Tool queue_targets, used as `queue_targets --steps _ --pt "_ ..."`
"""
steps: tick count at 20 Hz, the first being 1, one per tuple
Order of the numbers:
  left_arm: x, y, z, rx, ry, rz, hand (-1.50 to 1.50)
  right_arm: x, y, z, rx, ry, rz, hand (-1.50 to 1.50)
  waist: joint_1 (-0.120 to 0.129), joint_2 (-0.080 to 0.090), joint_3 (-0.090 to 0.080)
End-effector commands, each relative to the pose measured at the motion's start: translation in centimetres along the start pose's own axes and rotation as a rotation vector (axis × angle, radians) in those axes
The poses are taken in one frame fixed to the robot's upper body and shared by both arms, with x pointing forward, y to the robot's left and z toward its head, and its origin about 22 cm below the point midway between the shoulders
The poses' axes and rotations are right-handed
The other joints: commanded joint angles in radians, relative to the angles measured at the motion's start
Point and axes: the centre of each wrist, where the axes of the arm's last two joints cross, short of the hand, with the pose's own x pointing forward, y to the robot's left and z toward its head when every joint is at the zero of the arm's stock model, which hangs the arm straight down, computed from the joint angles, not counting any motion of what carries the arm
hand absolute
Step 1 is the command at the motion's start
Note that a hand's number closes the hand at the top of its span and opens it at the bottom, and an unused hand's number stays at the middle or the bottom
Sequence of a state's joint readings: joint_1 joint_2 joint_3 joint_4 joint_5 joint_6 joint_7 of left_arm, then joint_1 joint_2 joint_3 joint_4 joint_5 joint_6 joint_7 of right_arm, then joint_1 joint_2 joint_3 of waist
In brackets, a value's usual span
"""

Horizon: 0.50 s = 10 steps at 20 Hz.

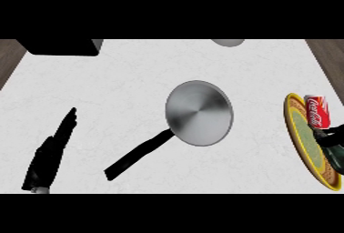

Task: Pick the eggplant from the plate and place it in the pan

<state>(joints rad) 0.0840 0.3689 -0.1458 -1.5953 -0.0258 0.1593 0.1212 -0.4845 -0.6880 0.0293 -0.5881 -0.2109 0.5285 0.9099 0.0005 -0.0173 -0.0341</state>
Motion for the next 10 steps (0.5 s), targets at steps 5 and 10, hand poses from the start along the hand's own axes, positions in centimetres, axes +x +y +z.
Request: queue_targets --steps 5,10 --pt "-1.0 0.3 0.2 0.037 0.047 0.001 0.0 3.2 9.9 -0.6 -0.311 -0.109 0.145 1.5 -0.058 -0.02 0.022" --pt "-1.2 1.9 0.4 0.065 0.07 -0.003 0.0 2.3 15.3 -0.3 -0.504 -0.18 0.194 1.5 -0.095 -0.028 0.023"
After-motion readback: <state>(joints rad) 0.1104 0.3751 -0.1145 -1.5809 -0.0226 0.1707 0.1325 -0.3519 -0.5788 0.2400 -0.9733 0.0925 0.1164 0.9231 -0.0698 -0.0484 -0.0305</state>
